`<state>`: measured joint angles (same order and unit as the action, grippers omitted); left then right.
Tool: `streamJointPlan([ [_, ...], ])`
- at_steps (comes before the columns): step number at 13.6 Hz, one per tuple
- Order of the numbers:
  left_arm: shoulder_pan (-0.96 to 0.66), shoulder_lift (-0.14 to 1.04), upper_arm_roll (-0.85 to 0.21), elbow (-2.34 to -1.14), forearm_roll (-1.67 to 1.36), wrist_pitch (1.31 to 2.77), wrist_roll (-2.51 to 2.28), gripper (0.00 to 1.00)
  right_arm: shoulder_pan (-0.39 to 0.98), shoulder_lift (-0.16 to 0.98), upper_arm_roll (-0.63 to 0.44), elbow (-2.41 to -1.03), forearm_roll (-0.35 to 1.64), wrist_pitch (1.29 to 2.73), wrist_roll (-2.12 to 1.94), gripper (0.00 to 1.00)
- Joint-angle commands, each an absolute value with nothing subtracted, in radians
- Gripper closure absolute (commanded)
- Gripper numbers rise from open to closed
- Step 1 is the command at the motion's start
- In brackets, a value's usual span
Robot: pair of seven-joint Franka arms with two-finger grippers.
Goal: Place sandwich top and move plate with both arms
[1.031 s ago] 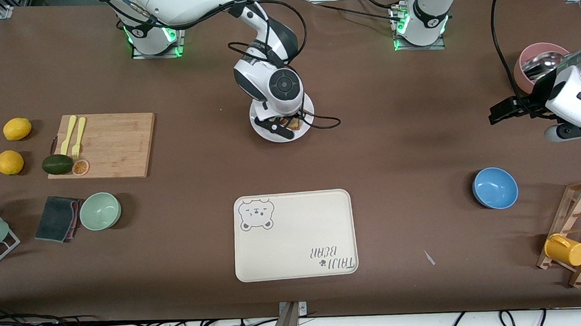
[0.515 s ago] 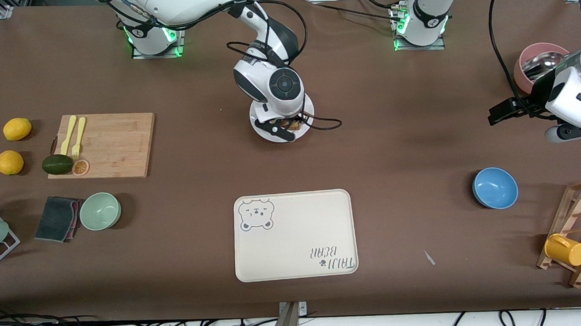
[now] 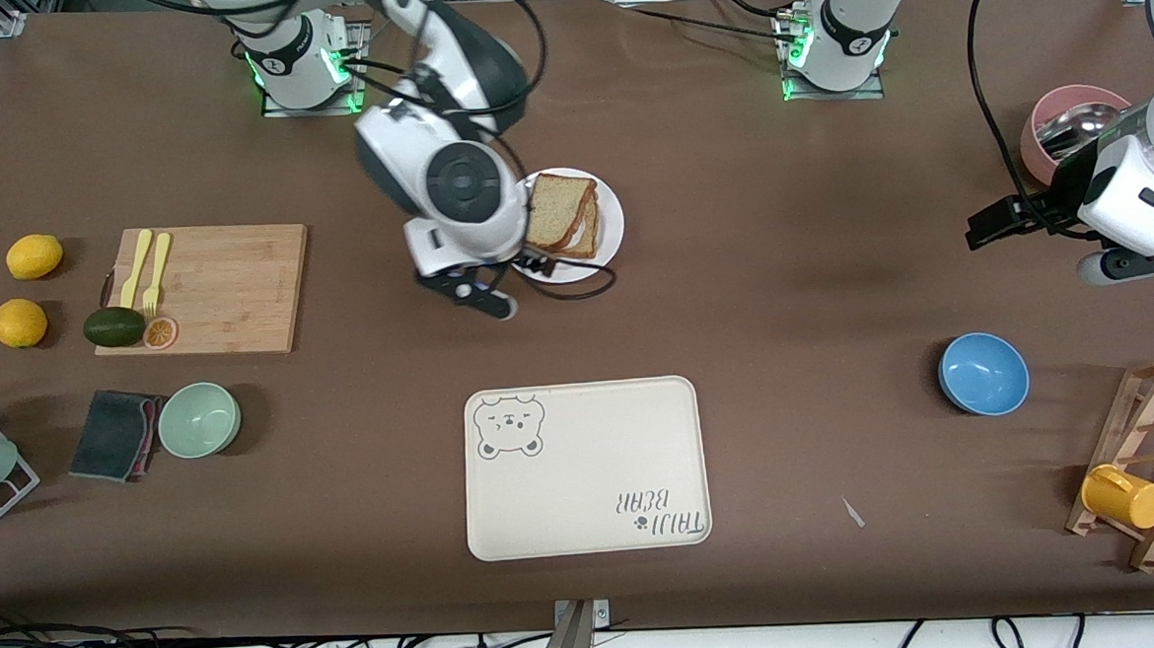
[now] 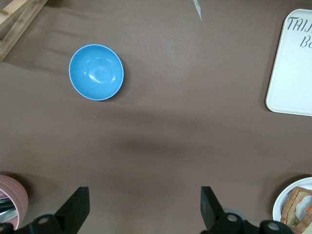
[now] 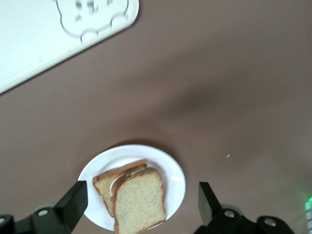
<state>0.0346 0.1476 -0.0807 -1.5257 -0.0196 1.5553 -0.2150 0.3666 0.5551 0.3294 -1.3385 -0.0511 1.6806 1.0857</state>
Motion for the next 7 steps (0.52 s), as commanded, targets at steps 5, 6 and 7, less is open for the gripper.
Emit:
streamJointPlan([
  [5, 0.029, 0.182, -0.083, -1.519, 0.002, 1.543, -0.227, 0.00, 0.100, 0.418, 0.310, -1.332, -0.035, 1.510, 0.556, 0.00],
  [6, 0.029, 0.193, -0.083, -1.519, 0.000, 1.546, -0.227, 0.00, 0.074, 0.394, 0.281, -1.333, -0.020, 1.506, 0.473, 0.00],
  [7, 0.029, 0.204, -0.083, -1.519, -0.008, 1.549, -0.226, 0.00, 0.045, 0.364, 0.272, -1.344, -0.006, 1.500, 0.389, 0.00],
])
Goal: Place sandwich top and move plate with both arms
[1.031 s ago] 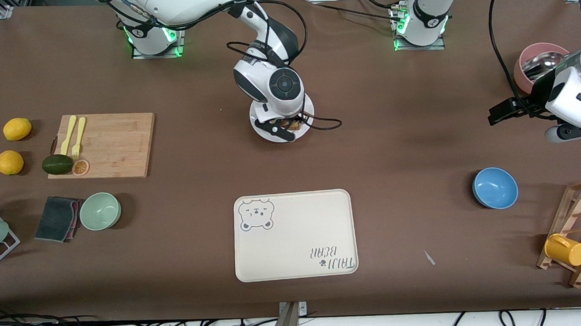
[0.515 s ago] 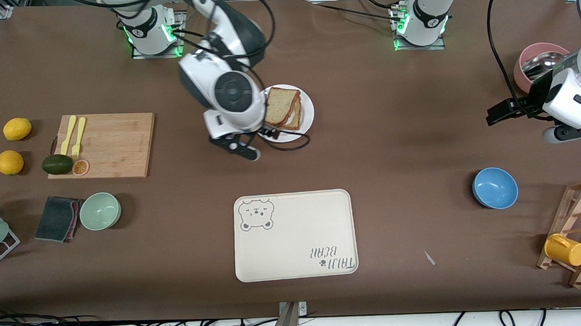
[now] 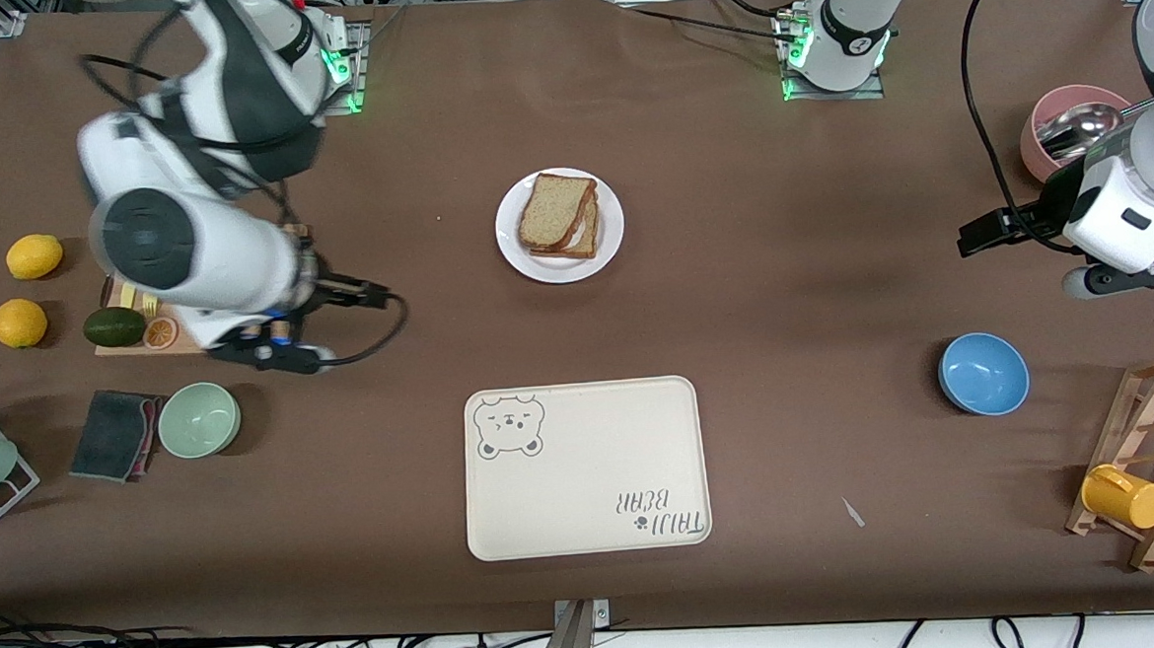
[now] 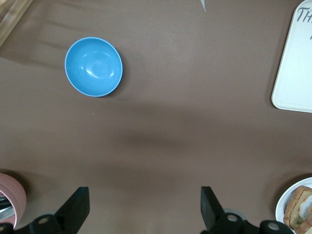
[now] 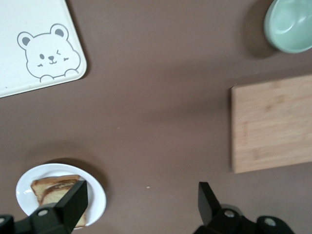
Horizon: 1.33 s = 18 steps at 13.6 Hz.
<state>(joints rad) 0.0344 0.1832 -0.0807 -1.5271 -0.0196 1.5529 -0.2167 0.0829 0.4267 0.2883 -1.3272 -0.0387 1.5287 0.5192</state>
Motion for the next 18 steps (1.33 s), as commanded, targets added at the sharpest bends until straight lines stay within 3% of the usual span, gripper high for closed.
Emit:
streamJointPlan([
  [1, 0.028, 0.213, -0.084, -1.519, -0.011, 1.551, -0.222, 0.00, 0.031, 0.335, 0.240, -1.367, -0.006, 1.494, 0.315, 0.00],
  [5, 0.044, 0.245, -0.087, -1.513, -0.090, 1.571, -0.210, 0.00, 0.031, 0.215, 0.036, -1.494, 0.100, 1.505, 0.048, 0.00],
  [9, 0.077, 0.293, -0.083, -1.505, -0.165, 1.601, -0.210, 0.00, 0.041, 0.026, -0.046, -1.666, 0.072, 1.571, 0.057, 0.00],
  [13, 0.132, 0.348, -0.078, -1.479, -0.285, 1.601, -0.212, 0.00, 0.087, 0.008, -0.139, -1.623, 0.029, 1.659, 0.045, 0.00],
  [15, 0.149, 0.392, -0.078, -1.445, -0.345, 1.601, -0.212, 0.00, 0.083, 0.017, -0.138, -1.574, 0.031, 1.565, 0.045, 0.00],
  [18, 0.190, 0.425, -0.080, -1.439, -0.429, 1.608, -0.187, 0.00, 0.092, 0.034, -0.120, -1.551, -0.020, 1.546, 0.058, 0.00],
])
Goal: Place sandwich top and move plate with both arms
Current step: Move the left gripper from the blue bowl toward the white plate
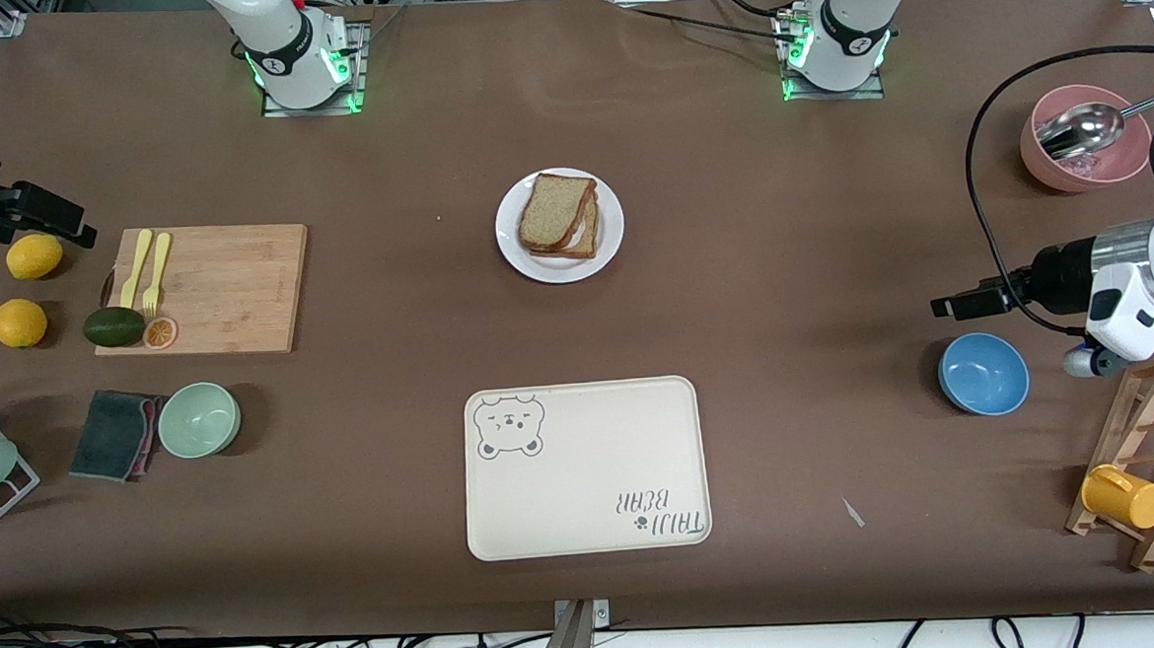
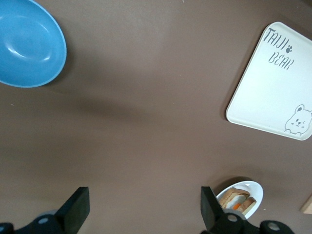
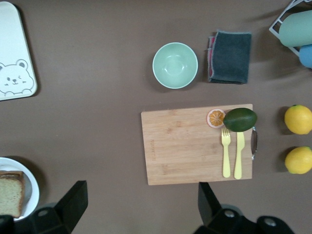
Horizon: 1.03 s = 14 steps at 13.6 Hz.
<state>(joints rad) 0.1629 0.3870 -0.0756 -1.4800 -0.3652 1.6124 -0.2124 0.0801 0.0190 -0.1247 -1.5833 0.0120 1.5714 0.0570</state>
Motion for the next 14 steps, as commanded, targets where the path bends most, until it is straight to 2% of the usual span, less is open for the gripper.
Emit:
streamJointPlan([
  [1, 0.222, 0.428, -0.078, -1.454, -0.493, 1.629, -0.140, 0.00, 0.091, 0.035, -0.120, -1.548, -0.023, 1.548, 0.057, 0.00],
  [6, 0.255, 0.405, -0.078, -1.581, -0.574, 1.663, 0.008, 0.00, 0.089, 0.038, -0.121, -1.549, 0.001, 1.558, 0.058, 0.00],
  [14, 0.245, 0.266, -0.078, -1.954, -0.680, 1.833, 0.274, 0.00, 0.089, 0.038, -0.123, -1.552, 0.009, 1.565, 0.046, 0.00],
])
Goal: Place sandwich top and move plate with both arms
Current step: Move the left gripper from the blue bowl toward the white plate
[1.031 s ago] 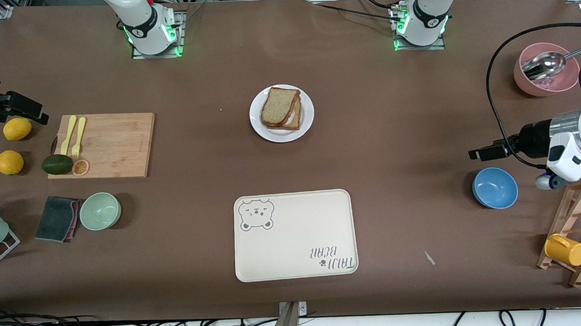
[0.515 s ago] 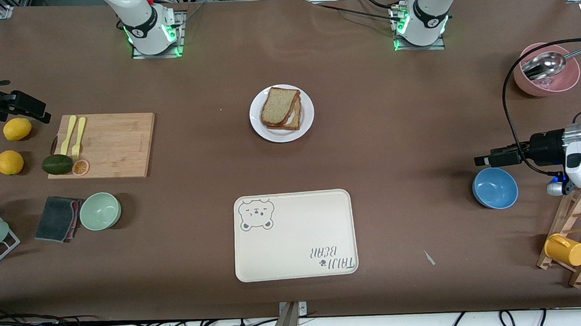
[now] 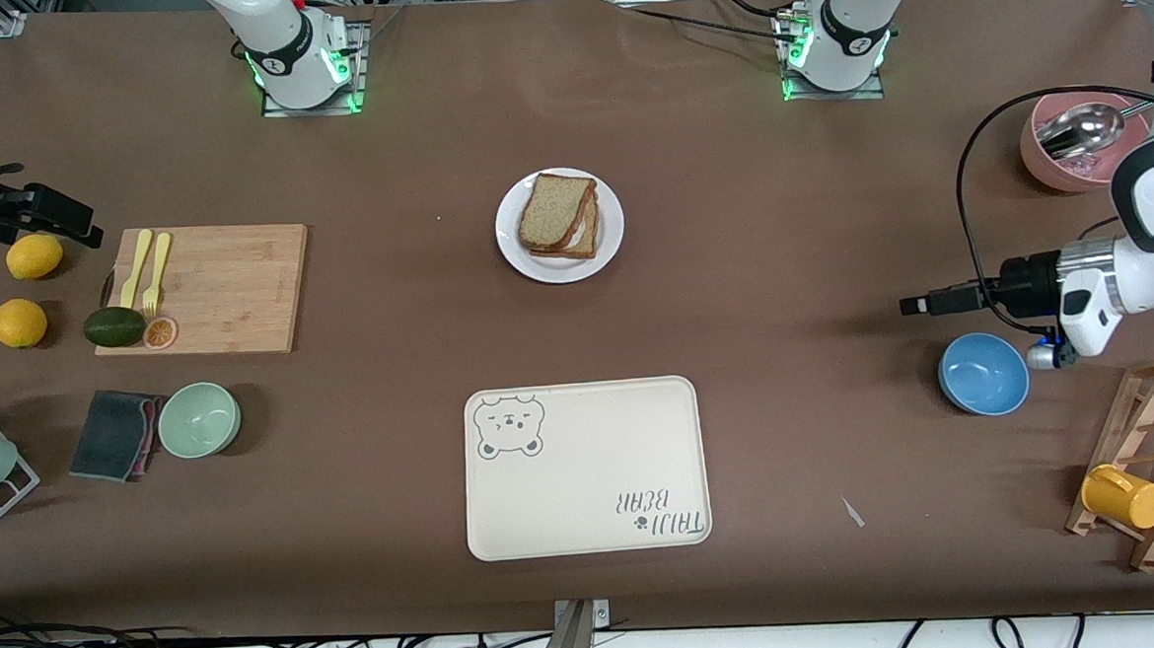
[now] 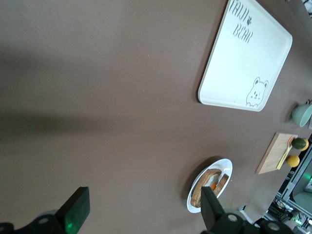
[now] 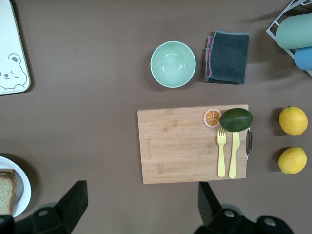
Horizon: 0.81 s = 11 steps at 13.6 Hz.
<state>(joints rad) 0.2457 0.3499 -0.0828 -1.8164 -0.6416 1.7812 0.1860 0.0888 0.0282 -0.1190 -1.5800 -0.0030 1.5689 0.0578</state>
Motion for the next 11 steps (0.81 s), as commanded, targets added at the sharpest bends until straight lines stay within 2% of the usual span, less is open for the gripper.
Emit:
streamJointPlan([
  [1, 0.245, 0.250, -0.078, -1.995, -0.681, 1.857, 0.300, 0.00, 0.089, 0.038, -0.124, -1.554, 0.017, 1.565, 0.043, 0.00],
  [6, 0.249, 0.226, -0.080, -2.135, -0.724, 1.852, 0.442, 0.00, 0.091, 0.038, -0.118, -1.555, 0.017, 1.569, 0.043, 0.00],
  [11, 0.232, 0.227, -0.123, -2.117, -0.693, 1.844, 0.436, 0.00, 0.091, 0.037, -0.118, -1.555, 0.017, 1.566, 0.043, 0.00],
])
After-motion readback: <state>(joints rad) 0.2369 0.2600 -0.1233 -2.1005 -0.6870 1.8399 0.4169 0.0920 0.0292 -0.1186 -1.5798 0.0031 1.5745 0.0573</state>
